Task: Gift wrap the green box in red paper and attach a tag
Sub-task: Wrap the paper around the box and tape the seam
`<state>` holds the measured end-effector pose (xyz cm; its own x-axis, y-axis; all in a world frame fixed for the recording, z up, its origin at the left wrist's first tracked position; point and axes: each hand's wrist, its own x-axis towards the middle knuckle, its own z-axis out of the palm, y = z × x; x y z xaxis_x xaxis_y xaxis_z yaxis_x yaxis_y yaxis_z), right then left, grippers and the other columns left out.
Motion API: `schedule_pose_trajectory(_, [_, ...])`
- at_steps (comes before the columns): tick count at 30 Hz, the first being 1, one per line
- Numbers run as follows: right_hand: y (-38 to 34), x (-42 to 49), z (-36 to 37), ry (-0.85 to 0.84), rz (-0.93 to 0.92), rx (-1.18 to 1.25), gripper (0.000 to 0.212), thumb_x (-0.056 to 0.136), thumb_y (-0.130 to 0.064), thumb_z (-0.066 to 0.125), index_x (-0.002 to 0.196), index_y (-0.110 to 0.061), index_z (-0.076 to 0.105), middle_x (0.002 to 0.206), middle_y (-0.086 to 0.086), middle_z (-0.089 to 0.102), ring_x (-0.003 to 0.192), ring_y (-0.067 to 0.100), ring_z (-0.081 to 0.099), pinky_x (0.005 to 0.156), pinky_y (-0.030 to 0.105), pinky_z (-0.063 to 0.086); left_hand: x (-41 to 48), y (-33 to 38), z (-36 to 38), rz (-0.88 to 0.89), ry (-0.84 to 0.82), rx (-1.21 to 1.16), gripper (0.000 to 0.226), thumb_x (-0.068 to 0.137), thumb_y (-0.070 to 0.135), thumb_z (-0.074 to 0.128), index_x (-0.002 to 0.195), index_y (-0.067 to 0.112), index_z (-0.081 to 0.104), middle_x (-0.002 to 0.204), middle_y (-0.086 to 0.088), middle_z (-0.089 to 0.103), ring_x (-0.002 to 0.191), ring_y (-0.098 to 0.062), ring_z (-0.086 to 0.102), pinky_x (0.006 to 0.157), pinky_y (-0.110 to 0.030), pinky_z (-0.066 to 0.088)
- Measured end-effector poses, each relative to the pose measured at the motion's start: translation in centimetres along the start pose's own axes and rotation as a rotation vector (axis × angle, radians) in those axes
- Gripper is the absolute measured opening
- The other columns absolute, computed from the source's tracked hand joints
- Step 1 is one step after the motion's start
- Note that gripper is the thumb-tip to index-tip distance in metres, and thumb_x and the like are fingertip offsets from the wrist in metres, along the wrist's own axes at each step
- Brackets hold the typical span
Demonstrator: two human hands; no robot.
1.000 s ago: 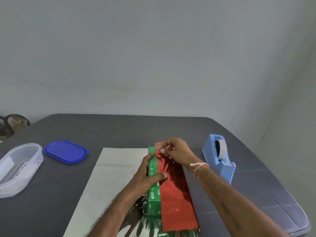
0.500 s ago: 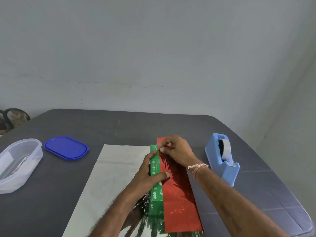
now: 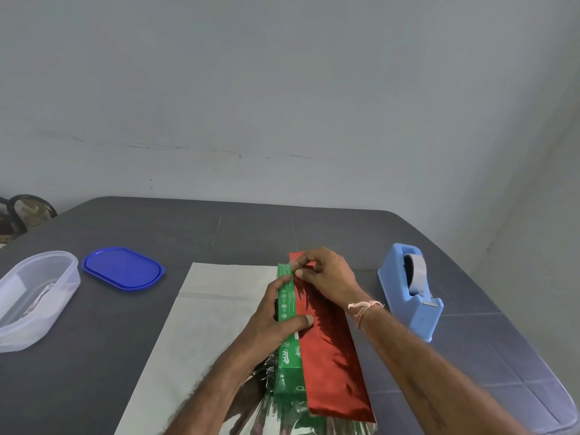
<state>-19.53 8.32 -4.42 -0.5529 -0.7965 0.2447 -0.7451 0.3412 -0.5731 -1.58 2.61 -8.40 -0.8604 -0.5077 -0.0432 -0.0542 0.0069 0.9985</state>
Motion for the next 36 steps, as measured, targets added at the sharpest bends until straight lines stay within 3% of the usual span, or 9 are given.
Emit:
schedule_pose_trajectory(6, [0.1,0.1,-0.1,-0.003,-0.024,0.010,0.011,0.088,-0.029,0.077,0.095,-0.038,0.077,0.100,-0.018,0.060,0.076,-0.003,0.052,0.065,0.015,0.037,0.0,0.0,0.1,-0.006,0.010,0.008,0.079,0.086,0.023,0.081,0.145,0.045,0.033,0.126,0.009,0.065,0.101,-0.008,0.073,0.090,-0.033,0.060])
schedule_pose_trajectory(11, [0.4,0.2,0.0,-0.018,-0.042,0.059,0.031,0.088,-0.028,0.078,0.115,-0.042,0.074,0.114,-0.022,0.065,0.079,-0.001,0.055,0.073,0.019,0.048,-0.2,0.3,0.1,-0.020,0.002,0.032,0.080,0.087,0.028,0.080,0.145,0.048,0.031,0.129,0.006,0.062,0.099,-0.010,0.074,0.088,-0.033,0.061])
schedule_pose_trajectory(15, [0.6,0.0,-0.1,0.007,-0.039,0.200,0.028,0.088,-0.020,0.077,0.110,-0.037,0.077,0.113,-0.022,0.071,0.074,0.000,0.059,0.071,0.015,0.049,-0.3,0.5,0.1,-0.019,0.002,0.032,0.078,0.086,0.028,0.081,0.143,0.051,0.032,0.125,0.006,0.064,0.096,-0.010,0.074,0.084,-0.031,0.061])
schedule_pose_trajectory(19, [0.8,-0.3,-0.5,0.060,0.053,0.517,0.013,0.096,-0.023,0.070,0.101,-0.031,0.078,0.107,-0.008,0.077,0.089,0.020,0.074,0.082,0.036,0.063,-0.4,0.5,0.1,-0.015,0.008,0.026,0.077,0.086,0.025,0.081,0.142,0.050,0.034,0.121,0.007,0.068,0.097,-0.011,0.074,0.087,-0.032,0.060])
schedule_pose_trajectory(20, [0.7,-0.4,-0.8,0.058,0.057,0.537,0.012,0.097,-0.025,0.069,0.101,-0.031,0.078,0.107,-0.008,0.077,0.091,0.022,0.074,0.082,0.036,0.063,-0.4,0.6,0.1,-0.016,0.007,0.024,0.077,0.086,0.025,0.081,0.142,0.050,0.034,0.122,0.007,0.068,0.097,-0.011,0.074,0.088,-0.033,0.060])
schedule_pose_trajectory(24, [0.0,-0.4,-2.1,-0.009,-0.005,0.457,0.011,0.096,-0.019,0.070,0.103,-0.026,0.074,0.112,-0.019,0.073,0.081,0.005,0.066,0.068,0.016,0.053,-0.5,0.7,0.1,-0.022,0.010,0.020,0.077,0.087,0.024,0.081,0.142,0.049,0.034,0.122,0.008,0.067,0.097,-0.009,0.074,0.086,-0.030,0.060])
schedule_pose_trajectory(29, [-0.4,-0.8,-2.0,0.052,-0.050,0.421,0.027,0.093,-0.011,0.070,0.110,-0.031,0.069,0.122,-0.014,0.066,0.080,0.014,0.068,0.067,0.021,0.056,-0.5,0.8,0.1,-0.012,0.012,-0.001,0.077,0.086,0.022,0.081,0.142,0.048,0.035,0.120,0.009,0.069,0.098,-0.009,0.074,0.085,-0.028,0.059])
schedule_pose_trajectory(33, [-0.6,-1.3,-0.9,-0.013,-0.006,0.521,0.028,0.098,-0.015,0.064,0.116,-0.036,0.064,0.122,-0.006,0.064,0.088,0.020,0.074,0.070,0.024,0.059,-0.6,0.9,0.2,0.002,0.019,-0.018,0.073,0.087,0.022,0.080,0.141,0.047,0.038,0.114,0.011,0.072,0.099,-0.010,0.074,0.084,-0.027,0.059])
schedule_pose_trajectory(36, [-0.7,-1.4,-0.7,-0.019,-0.004,0.558,0.028,0.098,-0.015,0.063,0.114,-0.037,0.066,0.120,-0.004,0.066,0.087,0.019,0.074,0.079,0.030,0.062,-1.0,1.4,0.0,0.033,0.045,-0.030,0.062,0.089,0.037,0.077,0.138,0.052,0.042,0.116,0.024,0.067,0.105,0.003,0.068,0.083,-0.018,0.055])
